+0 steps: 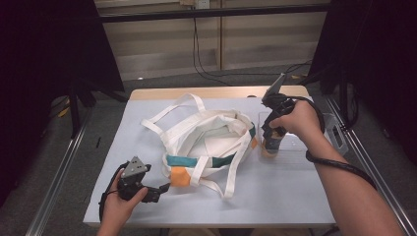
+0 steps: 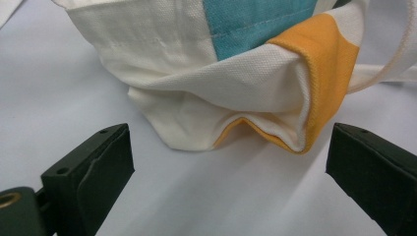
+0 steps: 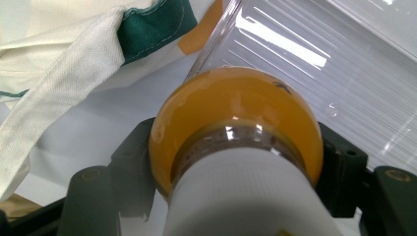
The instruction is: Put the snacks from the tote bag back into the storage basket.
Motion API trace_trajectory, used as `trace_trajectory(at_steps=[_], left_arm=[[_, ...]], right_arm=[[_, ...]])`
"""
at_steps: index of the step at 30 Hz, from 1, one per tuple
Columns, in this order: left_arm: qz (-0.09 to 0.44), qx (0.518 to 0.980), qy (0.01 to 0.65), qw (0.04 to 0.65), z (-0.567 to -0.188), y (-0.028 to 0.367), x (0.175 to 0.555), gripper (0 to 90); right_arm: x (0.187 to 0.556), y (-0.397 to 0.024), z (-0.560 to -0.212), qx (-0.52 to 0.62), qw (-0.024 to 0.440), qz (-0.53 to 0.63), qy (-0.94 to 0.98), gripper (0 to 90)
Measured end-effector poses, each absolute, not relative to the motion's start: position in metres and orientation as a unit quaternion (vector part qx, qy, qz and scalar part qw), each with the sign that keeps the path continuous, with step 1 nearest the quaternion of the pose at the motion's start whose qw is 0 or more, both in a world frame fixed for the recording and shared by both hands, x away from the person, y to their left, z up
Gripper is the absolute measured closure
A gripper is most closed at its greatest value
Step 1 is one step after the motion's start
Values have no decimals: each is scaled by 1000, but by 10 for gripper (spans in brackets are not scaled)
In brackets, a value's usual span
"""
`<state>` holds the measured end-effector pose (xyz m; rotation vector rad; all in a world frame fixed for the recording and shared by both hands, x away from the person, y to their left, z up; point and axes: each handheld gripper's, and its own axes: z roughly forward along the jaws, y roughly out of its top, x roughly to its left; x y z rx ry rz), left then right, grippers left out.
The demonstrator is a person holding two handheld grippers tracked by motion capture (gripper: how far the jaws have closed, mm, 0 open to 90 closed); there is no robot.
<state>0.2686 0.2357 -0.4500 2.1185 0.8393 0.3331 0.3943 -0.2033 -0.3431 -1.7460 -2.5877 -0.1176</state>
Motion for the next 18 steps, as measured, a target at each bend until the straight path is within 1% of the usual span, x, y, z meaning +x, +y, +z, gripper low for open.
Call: trace_trajectory(at_steps=[18], left_arm=[[129,841,334,406,-450,235,268,37]], right_arm=[[395,-201,-352,-556,11,-34,-830,306]])
